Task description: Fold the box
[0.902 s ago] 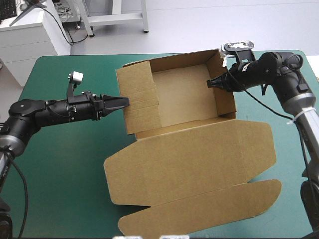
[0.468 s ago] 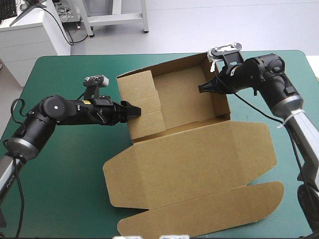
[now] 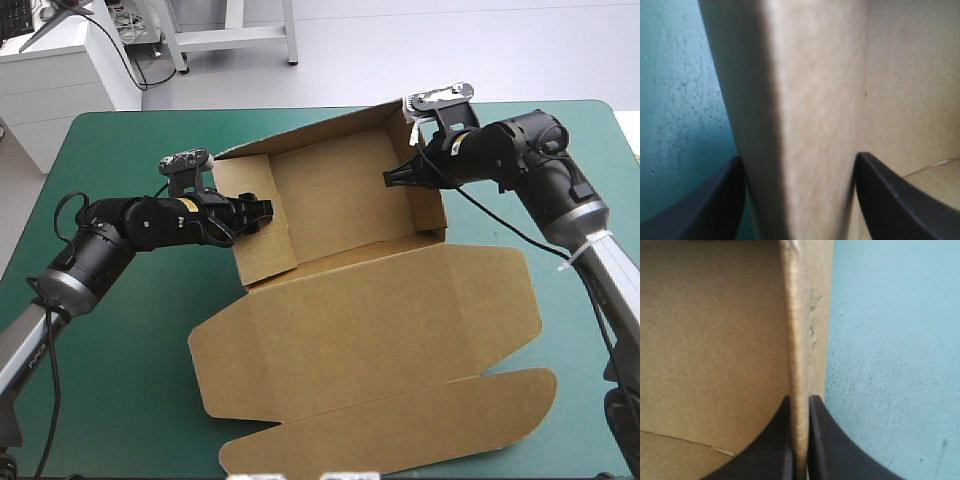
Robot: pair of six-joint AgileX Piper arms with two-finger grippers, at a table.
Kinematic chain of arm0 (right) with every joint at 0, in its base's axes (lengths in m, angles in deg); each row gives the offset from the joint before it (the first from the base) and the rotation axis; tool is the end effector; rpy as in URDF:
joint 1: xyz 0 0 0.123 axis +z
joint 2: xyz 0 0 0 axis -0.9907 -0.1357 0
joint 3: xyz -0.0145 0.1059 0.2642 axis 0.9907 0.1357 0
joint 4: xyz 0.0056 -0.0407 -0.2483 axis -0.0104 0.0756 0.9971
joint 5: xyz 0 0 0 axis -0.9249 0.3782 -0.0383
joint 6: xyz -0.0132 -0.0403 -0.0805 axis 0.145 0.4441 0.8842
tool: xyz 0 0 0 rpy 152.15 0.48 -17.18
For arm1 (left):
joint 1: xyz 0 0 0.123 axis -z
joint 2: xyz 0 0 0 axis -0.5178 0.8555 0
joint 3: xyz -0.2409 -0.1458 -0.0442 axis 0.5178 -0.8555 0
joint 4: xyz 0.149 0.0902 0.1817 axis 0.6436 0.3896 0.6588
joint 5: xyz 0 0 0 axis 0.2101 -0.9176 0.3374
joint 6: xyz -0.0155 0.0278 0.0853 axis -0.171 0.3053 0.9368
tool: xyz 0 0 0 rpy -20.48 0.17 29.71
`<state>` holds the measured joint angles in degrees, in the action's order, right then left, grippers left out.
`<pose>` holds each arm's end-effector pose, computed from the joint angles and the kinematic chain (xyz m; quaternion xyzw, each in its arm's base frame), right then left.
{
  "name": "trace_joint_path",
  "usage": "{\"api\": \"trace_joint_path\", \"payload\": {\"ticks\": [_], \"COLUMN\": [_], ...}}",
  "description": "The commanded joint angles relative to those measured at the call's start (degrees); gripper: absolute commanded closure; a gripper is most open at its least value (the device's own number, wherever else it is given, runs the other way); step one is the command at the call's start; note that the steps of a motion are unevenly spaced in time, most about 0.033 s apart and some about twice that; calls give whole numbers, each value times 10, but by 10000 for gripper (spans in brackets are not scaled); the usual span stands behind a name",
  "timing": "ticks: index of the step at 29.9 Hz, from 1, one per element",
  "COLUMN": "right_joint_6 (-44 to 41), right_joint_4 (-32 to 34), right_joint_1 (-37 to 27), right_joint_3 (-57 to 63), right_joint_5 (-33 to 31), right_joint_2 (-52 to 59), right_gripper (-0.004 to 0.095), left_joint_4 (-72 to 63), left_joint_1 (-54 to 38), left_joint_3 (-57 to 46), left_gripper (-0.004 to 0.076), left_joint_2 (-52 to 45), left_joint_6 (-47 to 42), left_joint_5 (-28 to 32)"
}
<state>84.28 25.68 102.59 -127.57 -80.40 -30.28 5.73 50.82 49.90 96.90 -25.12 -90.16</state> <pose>0.3227 0.1262 0.4134 -0.1561 0.9091 0.1054 0.3716 0.2820 -0.1223 0.3440 -0.0040 0.9117 -0.2490 0.3268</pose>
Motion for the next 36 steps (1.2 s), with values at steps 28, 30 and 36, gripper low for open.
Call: {"api": "trace_joint_path", "payload": {"ticks": [28, 30, 36], "right_joint_6": [-102, -100, -100], "right_joint_4": [48, 48, 49], "right_joint_1": [2, 2, 2], "right_joint_3": [-16, -16, -16], "right_joint_5": [-72, -72, -77], "right_joint_2": [-49, -69, -118], "right_gripper": [908, 907, 907], "left_joint_4": [125, 126, 126], "left_joint_1": [9, 9, 9], "left_joint_3": [203, 222, 276], "left_gripper": [732, 732, 732], "left_joint_2": [139, 166, 244], "left_joint_6": [-11, -11, -13], "left_joint_5": [-202, -223, -279]}}
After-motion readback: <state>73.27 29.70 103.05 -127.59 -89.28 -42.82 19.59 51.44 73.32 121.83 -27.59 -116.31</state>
